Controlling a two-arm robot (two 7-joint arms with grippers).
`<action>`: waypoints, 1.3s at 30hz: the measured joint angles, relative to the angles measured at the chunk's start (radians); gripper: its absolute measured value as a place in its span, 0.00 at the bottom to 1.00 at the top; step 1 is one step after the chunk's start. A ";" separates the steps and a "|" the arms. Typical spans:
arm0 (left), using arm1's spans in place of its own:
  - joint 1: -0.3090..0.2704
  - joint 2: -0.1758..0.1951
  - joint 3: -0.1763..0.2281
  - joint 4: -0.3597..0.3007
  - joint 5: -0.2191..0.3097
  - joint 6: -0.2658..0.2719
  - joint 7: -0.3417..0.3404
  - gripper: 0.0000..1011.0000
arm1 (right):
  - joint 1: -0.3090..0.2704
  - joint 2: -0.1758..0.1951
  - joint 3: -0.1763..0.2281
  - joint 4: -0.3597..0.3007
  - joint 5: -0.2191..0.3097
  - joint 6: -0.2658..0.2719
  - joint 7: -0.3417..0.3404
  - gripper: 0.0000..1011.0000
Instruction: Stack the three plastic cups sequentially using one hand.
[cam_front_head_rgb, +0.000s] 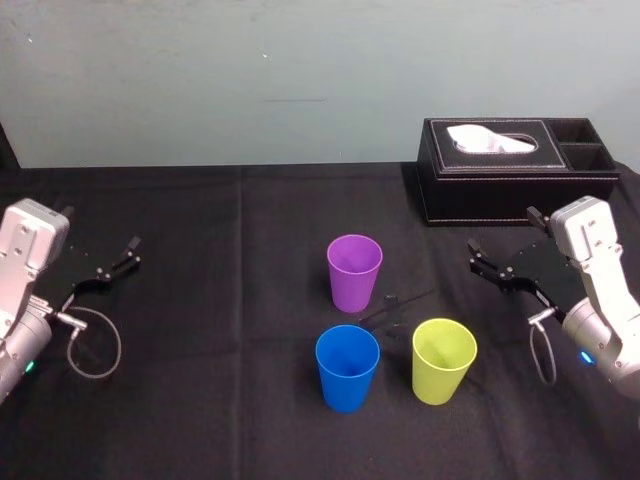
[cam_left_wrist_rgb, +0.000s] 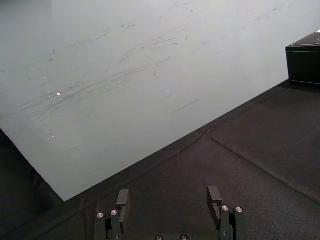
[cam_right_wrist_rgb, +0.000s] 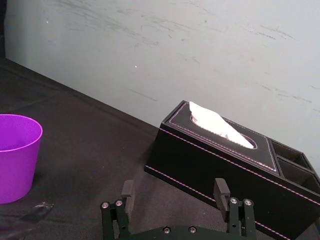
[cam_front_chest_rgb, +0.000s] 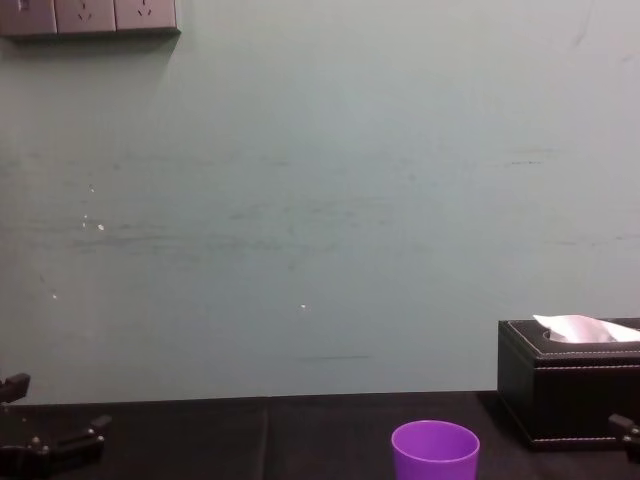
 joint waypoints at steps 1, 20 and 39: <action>0.000 0.000 0.000 0.000 0.000 0.000 0.000 1.00 | 0.000 0.000 0.001 0.000 0.000 0.000 0.000 0.99; 0.000 0.000 0.000 0.000 0.000 0.000 0.000 1.00 | -0.181 0.118 0.151 -0.202 0.112 -0.047 0.129 0.99; 0.000 0.000 0.000 0.000 0.000 0.000 0.000 1.00 | -0.398 0.260 0.286 -0.284 0.315 -0.153 0.439 0.99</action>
